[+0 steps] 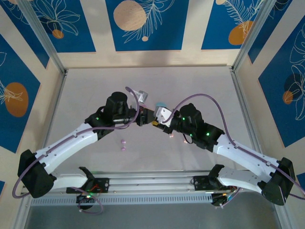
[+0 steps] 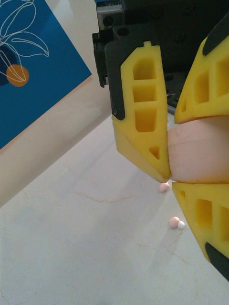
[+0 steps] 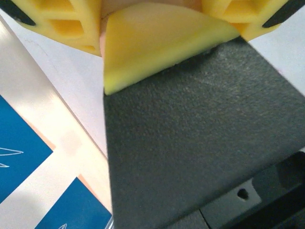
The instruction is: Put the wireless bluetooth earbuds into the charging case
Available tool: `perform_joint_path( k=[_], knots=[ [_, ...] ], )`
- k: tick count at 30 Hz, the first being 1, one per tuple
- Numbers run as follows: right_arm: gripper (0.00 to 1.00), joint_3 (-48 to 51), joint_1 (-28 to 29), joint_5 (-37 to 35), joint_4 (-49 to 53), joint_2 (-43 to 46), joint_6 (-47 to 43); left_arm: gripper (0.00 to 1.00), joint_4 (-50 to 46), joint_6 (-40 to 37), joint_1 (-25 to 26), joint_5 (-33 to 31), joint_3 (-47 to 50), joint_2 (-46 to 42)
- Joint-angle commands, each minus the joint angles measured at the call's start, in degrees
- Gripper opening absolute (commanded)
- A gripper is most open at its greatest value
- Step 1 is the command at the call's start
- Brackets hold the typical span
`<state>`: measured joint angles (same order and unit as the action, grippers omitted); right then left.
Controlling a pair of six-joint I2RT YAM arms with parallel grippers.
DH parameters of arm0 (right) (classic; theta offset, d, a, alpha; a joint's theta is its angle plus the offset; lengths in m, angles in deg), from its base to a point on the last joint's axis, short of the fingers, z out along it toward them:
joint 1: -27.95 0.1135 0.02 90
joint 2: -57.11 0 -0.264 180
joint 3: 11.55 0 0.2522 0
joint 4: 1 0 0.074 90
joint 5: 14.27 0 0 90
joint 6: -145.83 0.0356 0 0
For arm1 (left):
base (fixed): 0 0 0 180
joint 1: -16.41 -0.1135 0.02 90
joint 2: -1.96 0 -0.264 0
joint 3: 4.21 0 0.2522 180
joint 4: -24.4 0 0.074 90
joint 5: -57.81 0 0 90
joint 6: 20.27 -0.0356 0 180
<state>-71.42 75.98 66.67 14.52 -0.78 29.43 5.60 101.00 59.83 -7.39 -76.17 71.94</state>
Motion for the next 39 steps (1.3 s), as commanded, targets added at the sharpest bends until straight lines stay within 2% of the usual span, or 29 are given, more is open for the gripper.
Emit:
perform_joint_path(
  k=[1,4,8,12,20,23,26,31,33,35,36,37,39],
  knots=[
    [0.43,3.02,-0.78,2.17,-8.17,3.68,0.89,0.11,4.51,3.94,0.3,1.15,0.69,-2.61],
    [0.56,7.34,-2.88,5.97,-12.23,6.11,2.3,0.11,9.96,9.68,-0.2,2.1,3.01,-3.68],
    [0.56,9.66,-7.77,13.5,-12.84,8.04,4.73,0.1,16.07,15.83,-0.84,4.91,4.66,-3.61],
    [0.55,10.87,-11.12,19.33,-16.88,9.75,6.93,0.1,17.98,18.79,-0.88,6.23,4.52,-3.12],
    [0.56,8.33,-12.13,24.09,-18.89,8.26,5.53,0.1,15.88,19.74,-0.88,7.09,2.74,-2.04],
    [0.54,7.01,-12.26,24.4,-18.7,7.19,5.13,0.1,17.51,20.54,-0.9,8.1,3.0,-1.61],
    [0.47,6.44,-12.46,24.84,-18.75,6.44,5.1,0.1,17.44,20.5,-1.0,8.08,3.17,-1.69],
    [0.43,5.77,-12.52,23.21,-16.74,5.98,4.09,0.1,17.42,20.24,-1.03,8.15,3.17,-2.05],
    [0.36,5.8,-12.7,23.04,-16.45,6.42,4.27,0.11,17.43,20.18,-1.01,7.92,3.43,-2.19],
    [0.32,5.23,-12.95,24.41,-14.97,6.71,5.2,0.17,17.52,19.53,-0.97,7.69,3.61,-2.29],
    [0.3,4.57,-13.29,25.76,-13.62,6.73,5.82,0.26,17.71,18.74,-1.04,7.65,3.77,-2.41],
    [0.29,3.64,-13.69,27.39,-11.79,6.53,6.85,0.4,18.18,17.56,-0.98,7.53,4.11,-2.75],
    [0.29,1.53,-14.5,31.15,-7.41,5.73,9.16,0.55,19.28,14.89,-1.01,6.73,5.18,-3.99]
  ],
)
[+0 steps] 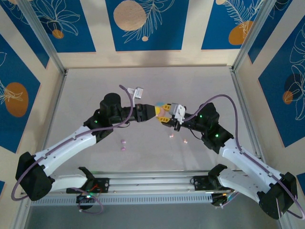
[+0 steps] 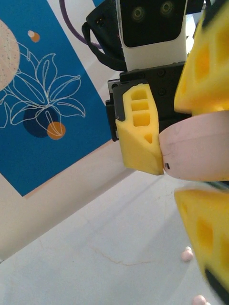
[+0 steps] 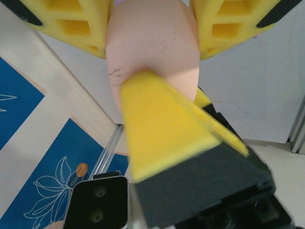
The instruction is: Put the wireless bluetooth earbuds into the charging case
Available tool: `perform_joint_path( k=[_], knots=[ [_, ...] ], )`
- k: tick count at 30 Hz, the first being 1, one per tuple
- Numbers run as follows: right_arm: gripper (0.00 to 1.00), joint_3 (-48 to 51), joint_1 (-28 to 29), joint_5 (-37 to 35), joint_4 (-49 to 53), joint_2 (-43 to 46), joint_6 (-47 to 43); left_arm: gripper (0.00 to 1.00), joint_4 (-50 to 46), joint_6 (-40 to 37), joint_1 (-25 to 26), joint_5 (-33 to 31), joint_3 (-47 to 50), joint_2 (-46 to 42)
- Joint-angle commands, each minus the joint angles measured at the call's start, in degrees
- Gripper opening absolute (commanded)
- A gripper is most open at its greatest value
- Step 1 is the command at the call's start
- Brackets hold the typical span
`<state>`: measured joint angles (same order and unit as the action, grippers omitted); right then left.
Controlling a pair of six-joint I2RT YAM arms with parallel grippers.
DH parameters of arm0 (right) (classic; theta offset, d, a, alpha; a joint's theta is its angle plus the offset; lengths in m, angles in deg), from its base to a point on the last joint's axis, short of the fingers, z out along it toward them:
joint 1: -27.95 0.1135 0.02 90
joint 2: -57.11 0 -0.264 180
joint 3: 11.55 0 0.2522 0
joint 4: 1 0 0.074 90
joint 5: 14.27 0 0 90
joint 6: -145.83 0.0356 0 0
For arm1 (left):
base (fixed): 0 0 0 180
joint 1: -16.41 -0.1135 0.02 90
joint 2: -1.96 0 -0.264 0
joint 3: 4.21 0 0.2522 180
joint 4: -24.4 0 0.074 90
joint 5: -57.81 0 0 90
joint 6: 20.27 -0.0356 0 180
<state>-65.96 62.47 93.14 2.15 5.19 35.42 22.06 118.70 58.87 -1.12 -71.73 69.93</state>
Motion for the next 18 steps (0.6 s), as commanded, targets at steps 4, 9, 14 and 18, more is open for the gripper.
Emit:
perform_joint_path(
  k=[4,9,14,18],
  knots=[
    [0.28,-7.99,-3.05,14.94,12.19,-2.57,8.32,0.68,3.45,-14.79,0.03,-3.24,4.1,-7.43],
    [0.28,-14.15,-5.22,27.18,19.89,-6.99,12.89,0.69,2.37,-35.65,0.01,-5.36,9.81,-15.15],
    [0.28,-19.66,-5.78,34.6,24.23,-10.68,13.55,0.62,1.05,-47.97,0.01,0.32,11.87,-17.05],
    [0.28,-20.91,-5.69,35.79,25.6,-11.44,12.23,0.59,4.11,-47.06,0.08,3.22,11.83,-16.29]
  ],
)
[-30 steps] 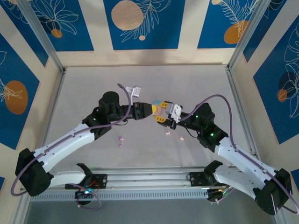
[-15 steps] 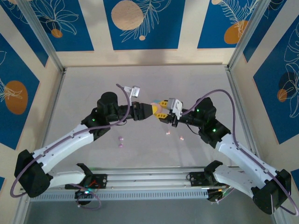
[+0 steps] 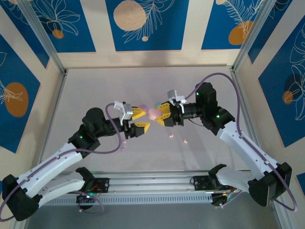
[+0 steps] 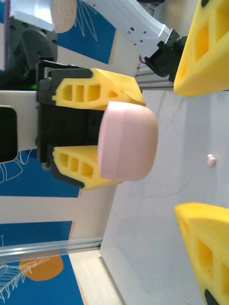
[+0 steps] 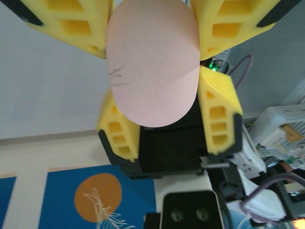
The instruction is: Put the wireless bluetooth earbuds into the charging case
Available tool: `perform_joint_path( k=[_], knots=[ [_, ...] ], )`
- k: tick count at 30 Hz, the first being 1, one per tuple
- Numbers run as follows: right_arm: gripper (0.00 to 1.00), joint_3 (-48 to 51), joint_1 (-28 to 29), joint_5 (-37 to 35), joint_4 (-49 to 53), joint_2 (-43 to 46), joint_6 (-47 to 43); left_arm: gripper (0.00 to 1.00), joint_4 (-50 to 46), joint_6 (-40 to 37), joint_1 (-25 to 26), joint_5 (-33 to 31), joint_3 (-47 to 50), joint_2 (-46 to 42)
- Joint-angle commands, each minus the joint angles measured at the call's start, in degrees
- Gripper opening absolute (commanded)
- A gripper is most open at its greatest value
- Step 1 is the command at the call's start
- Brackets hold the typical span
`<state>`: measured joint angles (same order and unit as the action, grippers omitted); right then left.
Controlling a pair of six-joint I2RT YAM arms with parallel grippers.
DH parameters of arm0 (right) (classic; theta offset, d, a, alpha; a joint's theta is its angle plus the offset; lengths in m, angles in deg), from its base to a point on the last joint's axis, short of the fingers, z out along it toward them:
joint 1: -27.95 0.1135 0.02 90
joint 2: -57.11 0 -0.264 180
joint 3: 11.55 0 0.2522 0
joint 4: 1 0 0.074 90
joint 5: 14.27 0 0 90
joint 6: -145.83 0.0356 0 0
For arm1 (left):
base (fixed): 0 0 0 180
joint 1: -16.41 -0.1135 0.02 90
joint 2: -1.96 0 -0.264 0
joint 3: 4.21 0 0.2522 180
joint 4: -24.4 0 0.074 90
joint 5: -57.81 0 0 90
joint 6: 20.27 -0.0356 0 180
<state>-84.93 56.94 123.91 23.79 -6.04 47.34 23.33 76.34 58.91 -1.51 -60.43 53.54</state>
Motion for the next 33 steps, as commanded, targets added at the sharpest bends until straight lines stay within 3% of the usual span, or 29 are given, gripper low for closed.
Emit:
perform_joint_path(
  k=[1,11,15,33],
  knots=[
    [0.28,-2.28,-0.21,5.11,4.54,-0.37,-0.29,0.58,4.38,-3.69,-0.01,4.48,0.62,0.43],
    [0.29,-3.23,1.45,2.82,6.81,-1.36,-5.27,0.57,7.6,1.3,0.13,6.96,-0.59,3.53],
    [0.29,-3.23,2.25,1.58,6.66,-1.61,-6.71,0.52,8.05,2.52,0.17,8.19,-1.13,4.24],
    [0.29,-2.7,3.35,-0.03,5.23,-1.71,-9.04,0.44,7.73,3.74,0.25,8.96,-1.74,4.68]
  ],
)
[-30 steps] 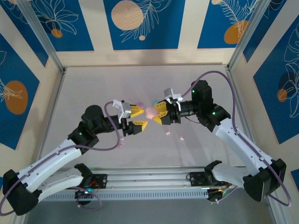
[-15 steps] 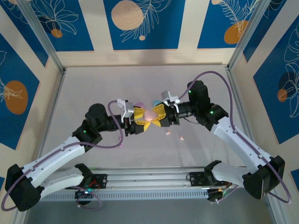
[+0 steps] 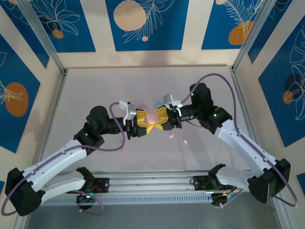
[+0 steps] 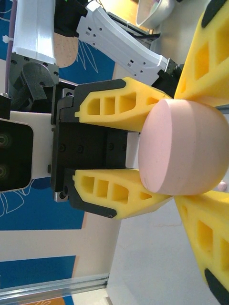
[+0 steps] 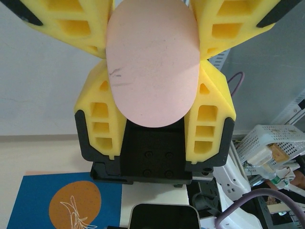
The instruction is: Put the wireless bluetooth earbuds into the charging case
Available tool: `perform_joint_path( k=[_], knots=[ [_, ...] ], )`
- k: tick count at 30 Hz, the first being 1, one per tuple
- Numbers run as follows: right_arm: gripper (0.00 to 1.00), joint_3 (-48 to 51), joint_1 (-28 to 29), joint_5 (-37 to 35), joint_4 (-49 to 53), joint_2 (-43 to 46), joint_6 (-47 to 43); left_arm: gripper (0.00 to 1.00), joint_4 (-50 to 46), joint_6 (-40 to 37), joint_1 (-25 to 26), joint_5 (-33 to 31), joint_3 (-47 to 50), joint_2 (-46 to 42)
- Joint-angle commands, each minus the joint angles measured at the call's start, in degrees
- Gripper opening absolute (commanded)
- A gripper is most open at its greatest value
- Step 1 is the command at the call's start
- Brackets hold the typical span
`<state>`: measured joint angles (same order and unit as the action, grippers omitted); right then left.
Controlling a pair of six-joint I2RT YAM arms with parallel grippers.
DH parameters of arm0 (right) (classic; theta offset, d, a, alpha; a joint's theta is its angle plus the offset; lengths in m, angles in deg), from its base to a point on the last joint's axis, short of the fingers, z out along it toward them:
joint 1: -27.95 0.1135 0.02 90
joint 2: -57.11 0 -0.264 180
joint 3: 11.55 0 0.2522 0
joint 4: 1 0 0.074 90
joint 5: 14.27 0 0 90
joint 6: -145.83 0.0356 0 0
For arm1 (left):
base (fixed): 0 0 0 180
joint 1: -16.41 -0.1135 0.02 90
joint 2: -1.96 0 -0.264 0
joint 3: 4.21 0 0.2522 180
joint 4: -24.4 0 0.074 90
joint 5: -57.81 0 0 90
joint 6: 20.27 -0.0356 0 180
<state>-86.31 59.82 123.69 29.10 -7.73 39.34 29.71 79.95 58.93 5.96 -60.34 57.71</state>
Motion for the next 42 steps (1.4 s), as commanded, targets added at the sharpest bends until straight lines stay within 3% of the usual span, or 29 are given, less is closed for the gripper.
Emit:
perform_joint_path(
  k=[1,6,16,22,29,42],
  knots=[
    [0.3,-1.32,0.58,-0.05,-0.08,-0.02,-1.02,0.43,1.16,0.11,0.22,1.49,-1.92,0.61],
    [0.31,-1.14,0.72,-0.52,-0.24,-0.01,-0.87,0.4,-0.09,-0.23,0.41,2.22,-2.34,1.13],
    [0.41,-1.59,-1.29,-0.82,-0.25,-0.02,5.83,0.2,-0.53,-3.21,0.8,1.95,-1.04,0.12],
    [0.48,-1.41,-2.78,-0.7,0.1,-0.13,13.05,0.2,0.59,-3.54,0.81,3.09,-0.05,-0.29],
    [0.53,-1.32,-3.4,-5.78,-0.03,-0.3,17.6,0.2,4.03,-2.32,0.87,2.98,1.06,-0.42],
    [0.55,-0.23,-3.75,-14.5,-5.35,0.47,27.18,0.2,6.65,-0.66,1.03,2.08,1.95,0.06]
  ],
)
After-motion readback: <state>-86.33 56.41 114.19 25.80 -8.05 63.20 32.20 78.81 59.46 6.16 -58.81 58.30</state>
